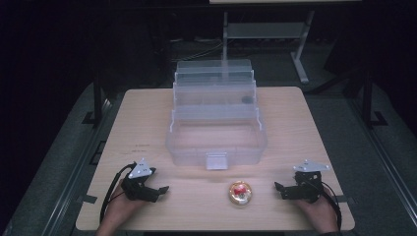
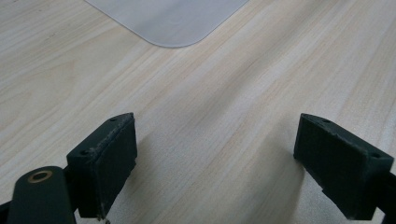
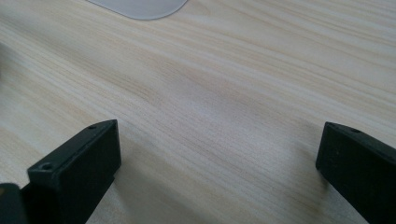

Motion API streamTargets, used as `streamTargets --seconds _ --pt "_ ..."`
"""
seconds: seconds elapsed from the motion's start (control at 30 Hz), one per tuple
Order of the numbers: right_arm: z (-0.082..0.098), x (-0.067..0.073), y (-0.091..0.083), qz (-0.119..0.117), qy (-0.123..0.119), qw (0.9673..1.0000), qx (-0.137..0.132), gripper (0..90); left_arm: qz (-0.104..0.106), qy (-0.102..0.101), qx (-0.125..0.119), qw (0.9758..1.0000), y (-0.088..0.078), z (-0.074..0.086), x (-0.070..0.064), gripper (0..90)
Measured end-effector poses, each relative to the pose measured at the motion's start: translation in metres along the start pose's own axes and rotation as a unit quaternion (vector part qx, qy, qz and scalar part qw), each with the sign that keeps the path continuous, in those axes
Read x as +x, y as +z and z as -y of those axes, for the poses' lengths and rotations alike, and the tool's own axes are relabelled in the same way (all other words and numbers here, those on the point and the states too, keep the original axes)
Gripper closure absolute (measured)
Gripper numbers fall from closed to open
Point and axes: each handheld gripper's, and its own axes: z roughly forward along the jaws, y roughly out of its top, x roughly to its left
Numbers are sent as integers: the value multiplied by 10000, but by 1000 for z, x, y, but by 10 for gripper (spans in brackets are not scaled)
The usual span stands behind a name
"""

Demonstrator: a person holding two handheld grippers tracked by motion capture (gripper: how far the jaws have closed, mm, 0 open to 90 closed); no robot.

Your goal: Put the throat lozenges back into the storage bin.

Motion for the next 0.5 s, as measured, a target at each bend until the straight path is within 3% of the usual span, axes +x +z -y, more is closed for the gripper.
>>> streamTargets --seconds 0.3,0.5 --pt "0 -1 0 -53 -64 10000 22 0 0 0 1 10000 0 0 0 124" --pt "-3 -2 -1 -124 -133 9996 196 0 0 1 2 10000 0 0 0 124"
